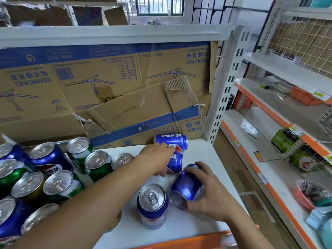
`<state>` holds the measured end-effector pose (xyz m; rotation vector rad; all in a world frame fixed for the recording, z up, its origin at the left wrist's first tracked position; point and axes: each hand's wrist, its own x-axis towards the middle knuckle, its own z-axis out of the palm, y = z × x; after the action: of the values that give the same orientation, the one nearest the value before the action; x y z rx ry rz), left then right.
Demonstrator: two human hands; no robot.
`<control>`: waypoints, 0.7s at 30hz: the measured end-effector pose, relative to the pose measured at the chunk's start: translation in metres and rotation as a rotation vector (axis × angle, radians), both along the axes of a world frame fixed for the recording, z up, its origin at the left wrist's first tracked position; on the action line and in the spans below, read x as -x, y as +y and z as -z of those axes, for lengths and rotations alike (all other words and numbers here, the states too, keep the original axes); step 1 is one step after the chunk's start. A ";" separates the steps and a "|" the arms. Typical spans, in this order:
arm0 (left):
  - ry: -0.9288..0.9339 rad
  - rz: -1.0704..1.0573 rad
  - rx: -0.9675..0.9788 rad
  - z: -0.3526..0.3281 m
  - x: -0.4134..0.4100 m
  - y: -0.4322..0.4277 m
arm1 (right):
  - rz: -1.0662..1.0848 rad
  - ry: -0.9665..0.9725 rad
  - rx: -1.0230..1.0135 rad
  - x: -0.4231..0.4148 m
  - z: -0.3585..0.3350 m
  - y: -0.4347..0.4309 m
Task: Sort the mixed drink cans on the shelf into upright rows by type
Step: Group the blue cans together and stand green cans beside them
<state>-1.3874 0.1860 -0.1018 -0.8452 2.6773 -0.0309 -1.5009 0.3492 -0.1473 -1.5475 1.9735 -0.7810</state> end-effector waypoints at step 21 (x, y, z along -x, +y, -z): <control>0.229 -0.267 -0.285 -0.019 -0.027 -0.015 | -0.020 -0.532 -0.096 0.055 -0.012 -0.025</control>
<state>-1.3599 0.1713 -0.0830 -1.1586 2.6549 0.5263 -1.5558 0.3239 -0.1353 -1.1506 1.5742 -0.9572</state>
